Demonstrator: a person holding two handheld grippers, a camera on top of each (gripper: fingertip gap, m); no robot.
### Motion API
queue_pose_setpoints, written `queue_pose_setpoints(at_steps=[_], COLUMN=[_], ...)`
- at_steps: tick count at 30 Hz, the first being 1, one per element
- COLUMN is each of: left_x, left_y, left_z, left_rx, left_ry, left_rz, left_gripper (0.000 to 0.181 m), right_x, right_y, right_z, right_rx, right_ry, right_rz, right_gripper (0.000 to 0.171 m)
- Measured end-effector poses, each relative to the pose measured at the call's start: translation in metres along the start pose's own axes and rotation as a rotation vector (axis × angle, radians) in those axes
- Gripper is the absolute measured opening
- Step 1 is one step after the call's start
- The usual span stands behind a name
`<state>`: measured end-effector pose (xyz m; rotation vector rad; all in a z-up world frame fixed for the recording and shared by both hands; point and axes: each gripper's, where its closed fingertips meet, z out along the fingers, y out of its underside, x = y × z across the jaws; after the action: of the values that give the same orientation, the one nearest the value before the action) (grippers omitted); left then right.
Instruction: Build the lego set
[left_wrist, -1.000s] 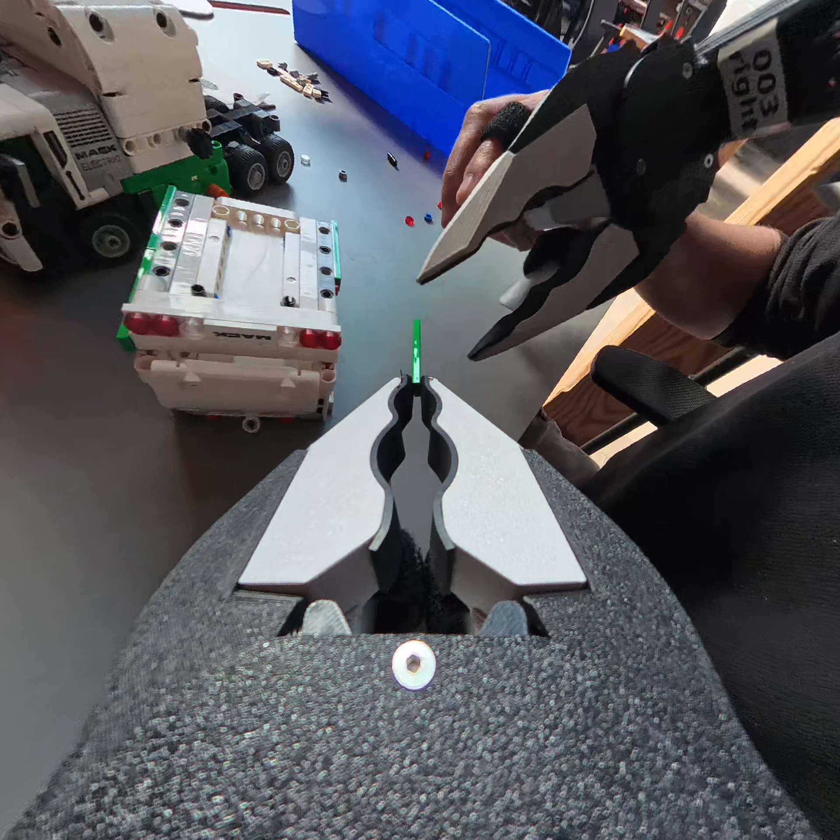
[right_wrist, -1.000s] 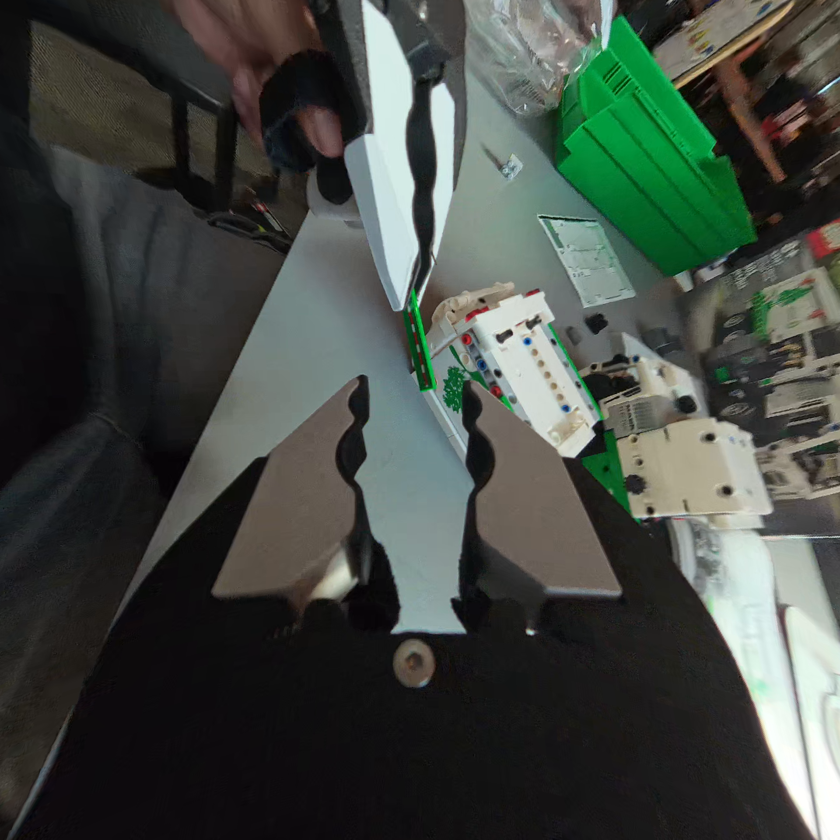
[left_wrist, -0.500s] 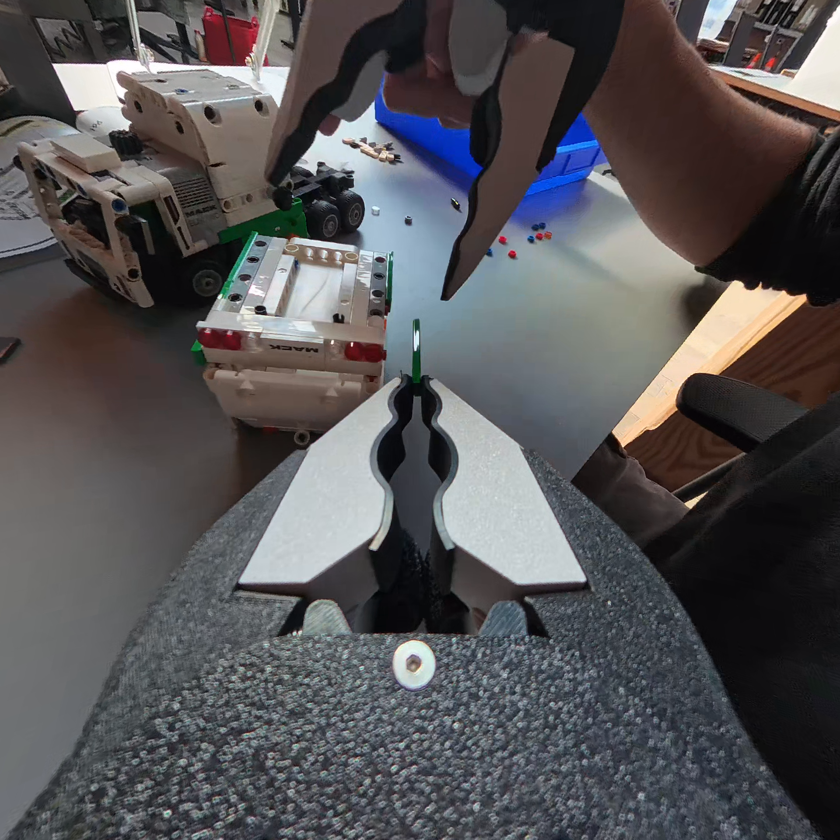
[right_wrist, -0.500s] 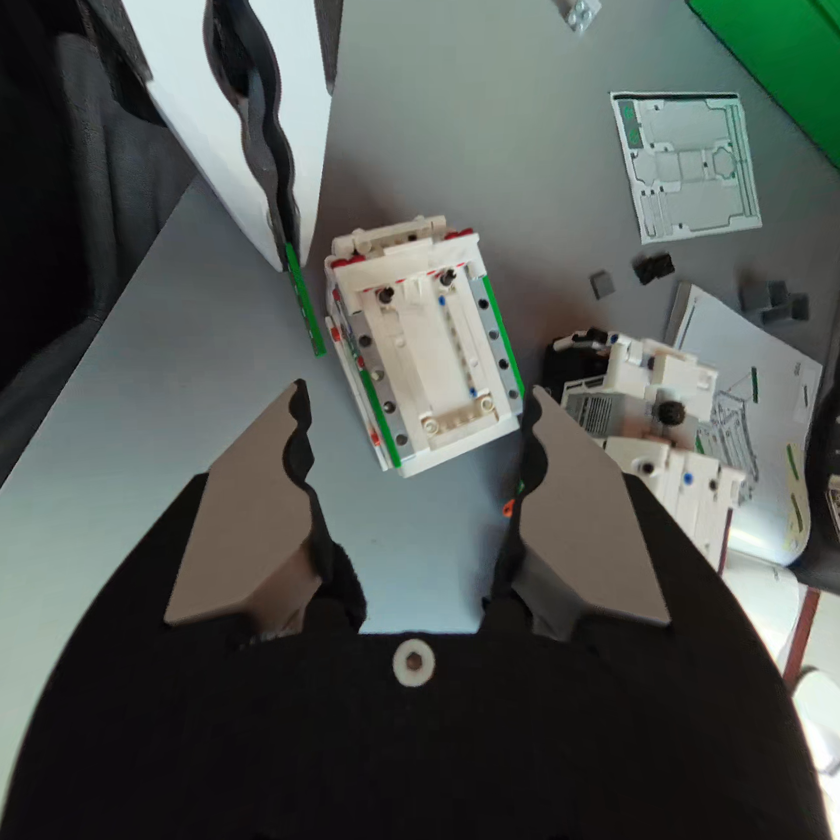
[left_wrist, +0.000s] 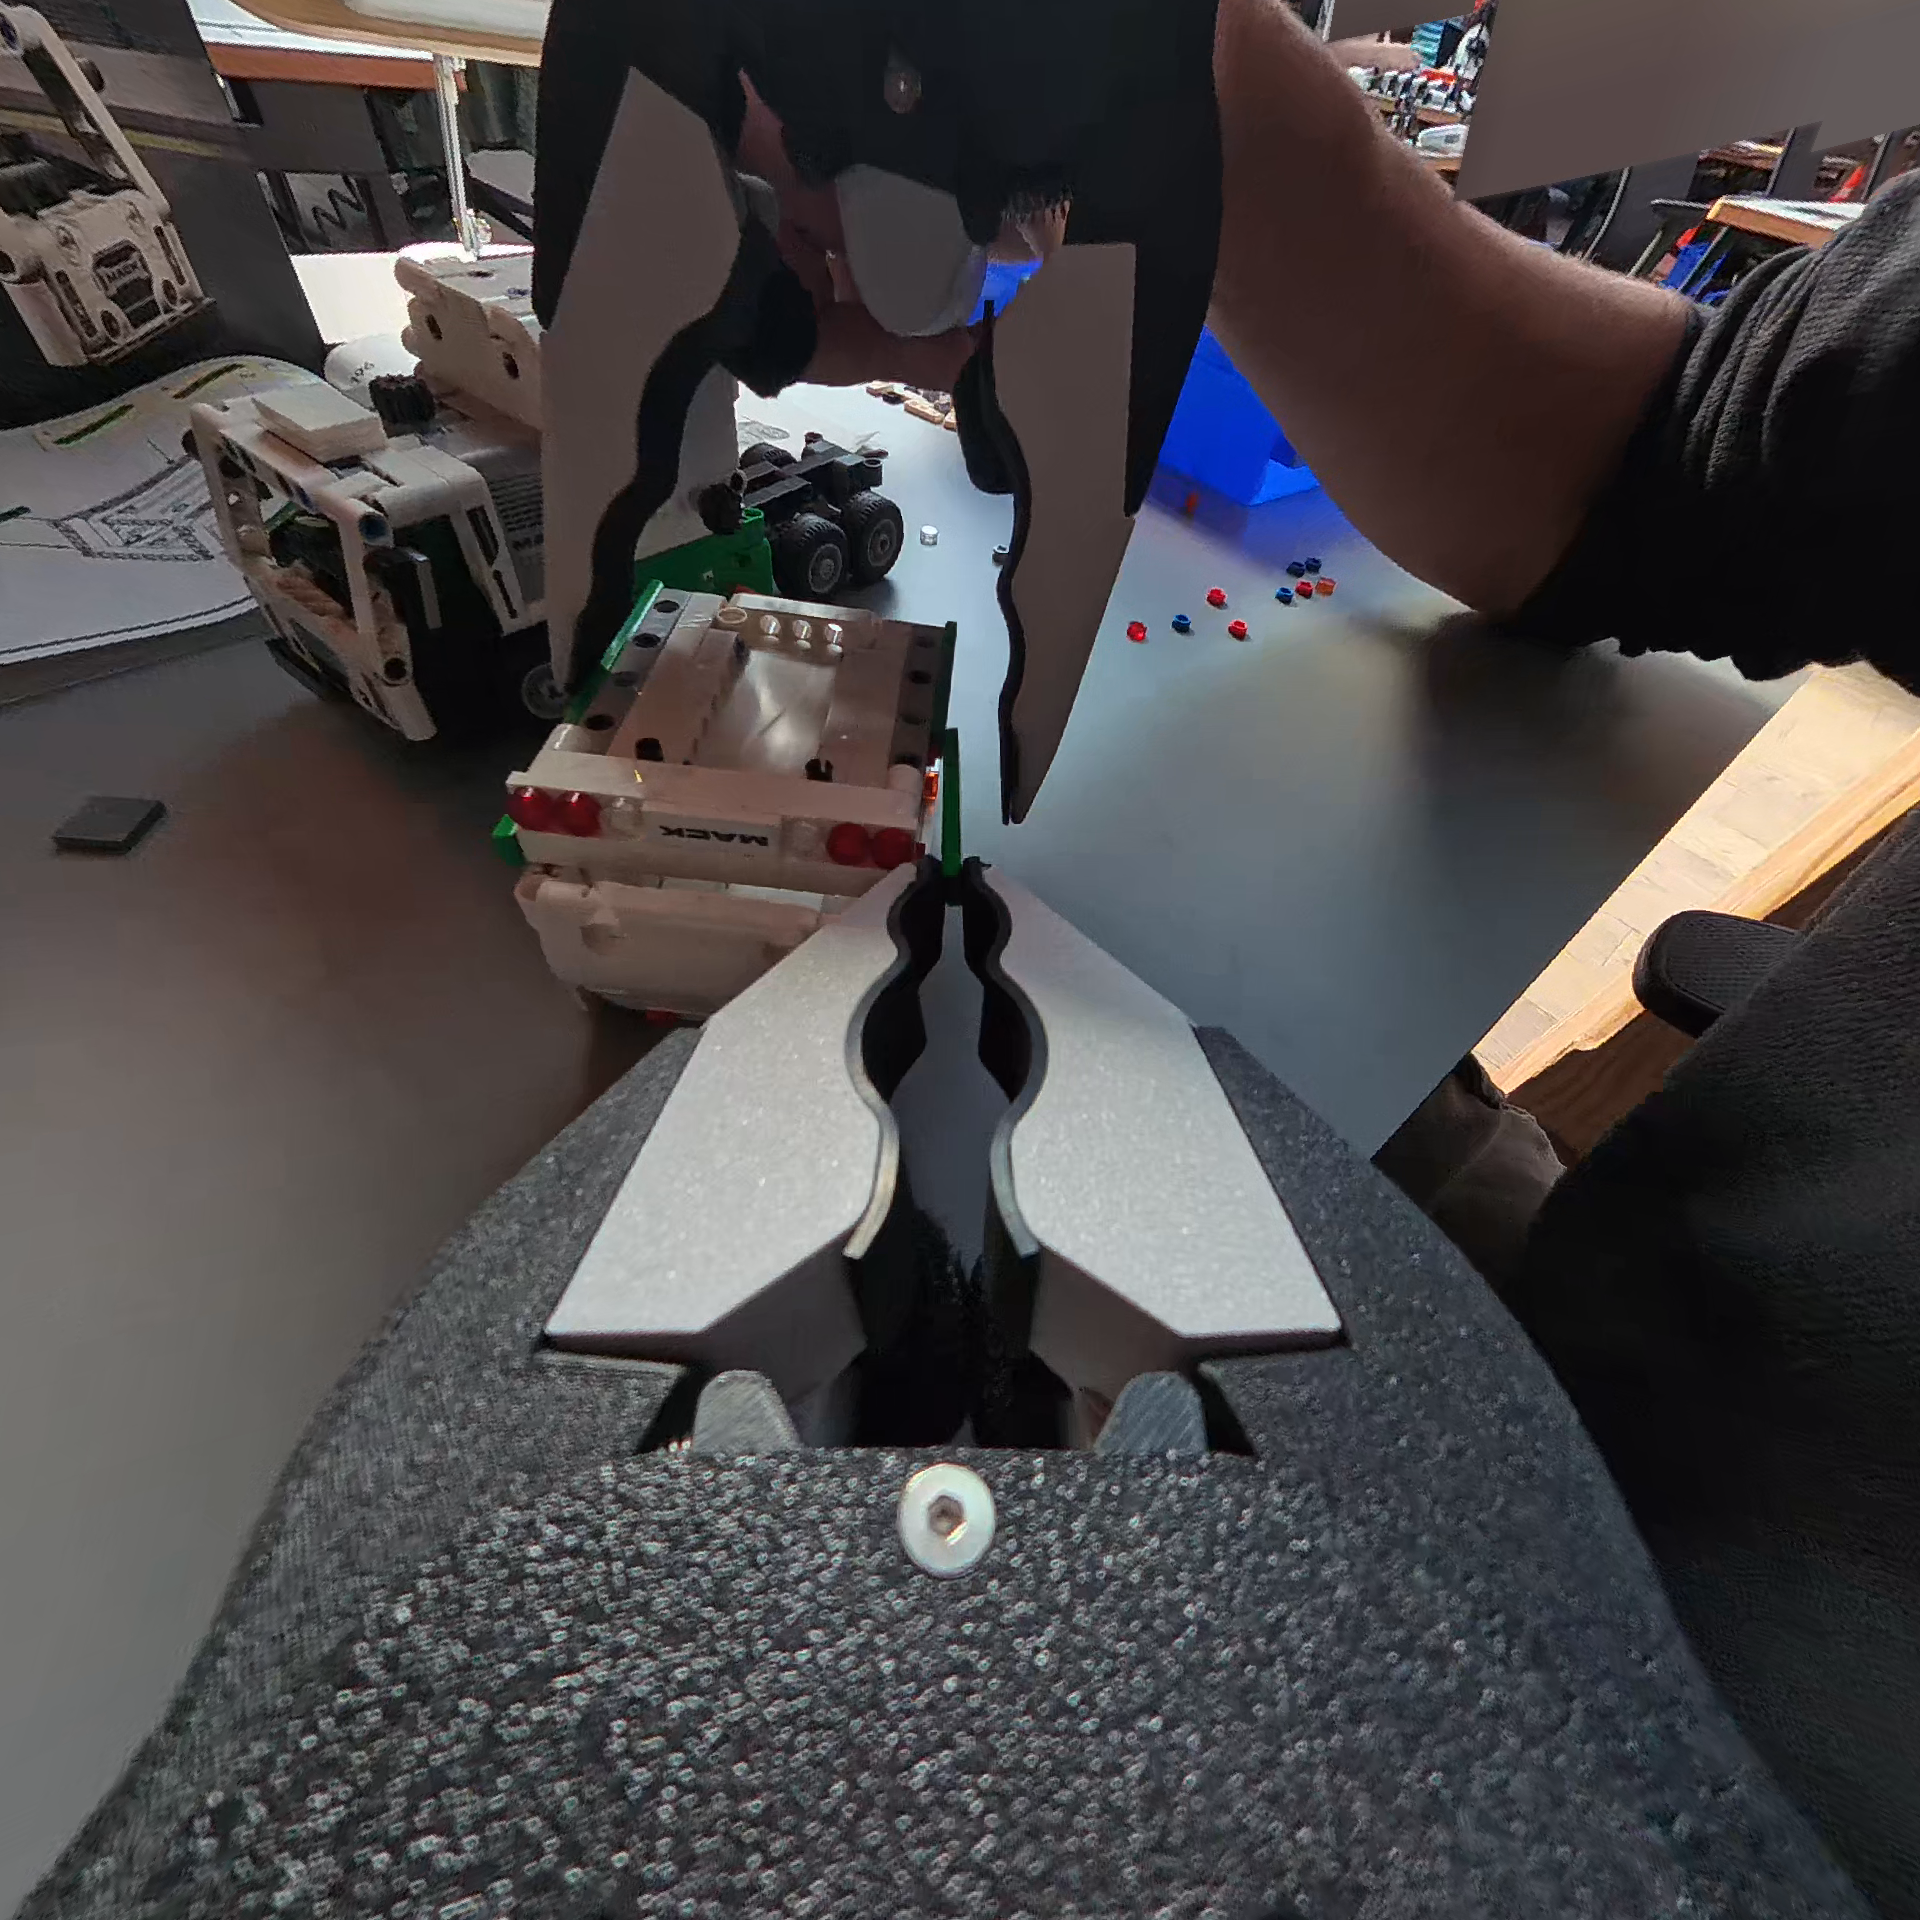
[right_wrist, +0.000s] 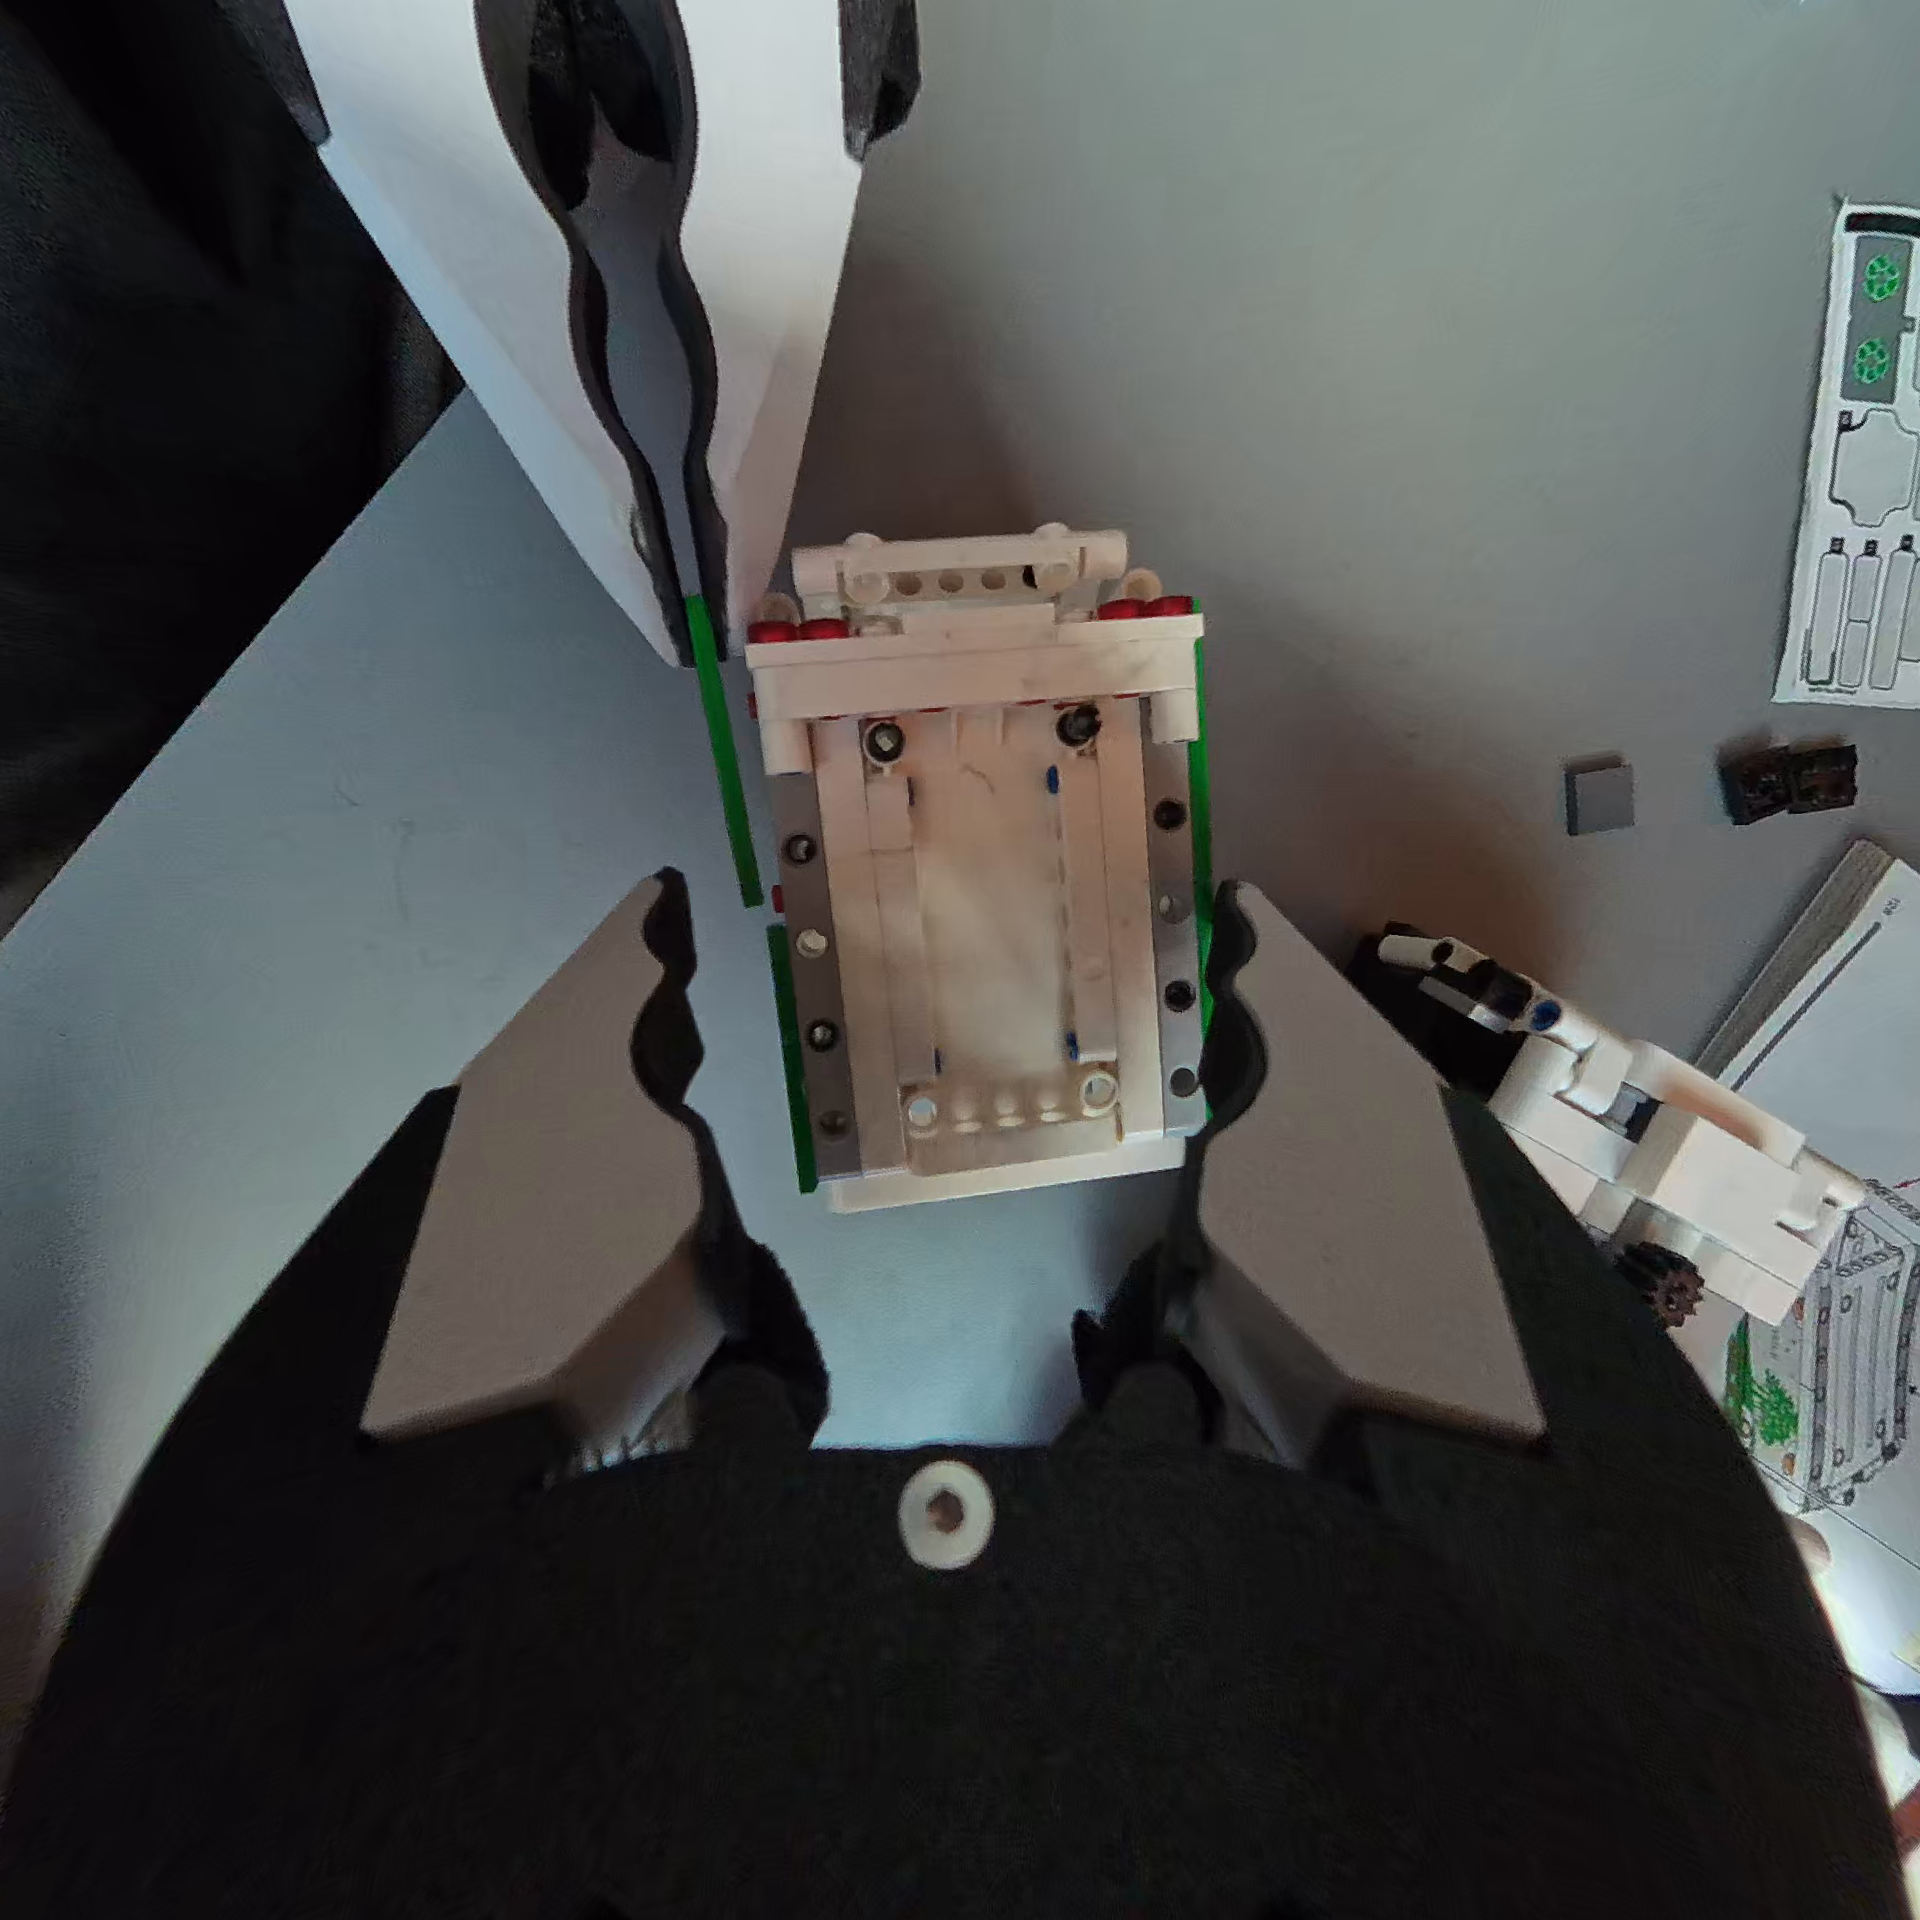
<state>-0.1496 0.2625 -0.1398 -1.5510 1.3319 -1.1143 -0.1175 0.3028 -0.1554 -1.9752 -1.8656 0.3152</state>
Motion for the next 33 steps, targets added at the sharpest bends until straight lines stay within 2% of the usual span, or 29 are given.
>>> queue_pose_setpoints(at_steps=[5, 12, 17, 20, 23, 33], left_x=[0.0000, -0.0006, -0.0003, 0.0004, 0.0015, -0.0007], left_y=[0.0003, 0.0005, 0.0034, 0.0025, 0.0019, 0.0013], left_z=[0.0015, 0.0031, 0.0049, 0.0050, 0.0053, 0.0071], left_rx=[-0.006, -0.016, -0.044, -0.037, -0.032, -0.034], left_ry=[-0.009, -0.015, -0.032, -0.028, -0.025, -0.083], left_rz=[0.012, 0.022, 0.056, 0.058, 0.062, 0.111], left_gripper=[0.002, 0.002, 0.002, 0.001, 0.002, 0.002], right_x=[0.0051, 0.0058, 0.0012, 0.0013, 0.0042, 0.0059], right_y=[0.0043, 0.0061, 0.0063, 0.0049, 0.0057, 0.0075], right_z=[-0.0012, -0.0013, -0.0005, -0.0008, -0.0013, -0.0019], right_rx=[-0.015, -0.034, -0.055, -0.053, -0.054, -0.065], right_ry=[0.042, 0.052, 0.034, 0.025, 0.044, 0.044], right_rz=[-0.026, -0.024, -0.012, 0.015, 0.012, 0.019], right_gripper=[0.085, 0.085, 0.095, 0.094, 0.086, 0.085])
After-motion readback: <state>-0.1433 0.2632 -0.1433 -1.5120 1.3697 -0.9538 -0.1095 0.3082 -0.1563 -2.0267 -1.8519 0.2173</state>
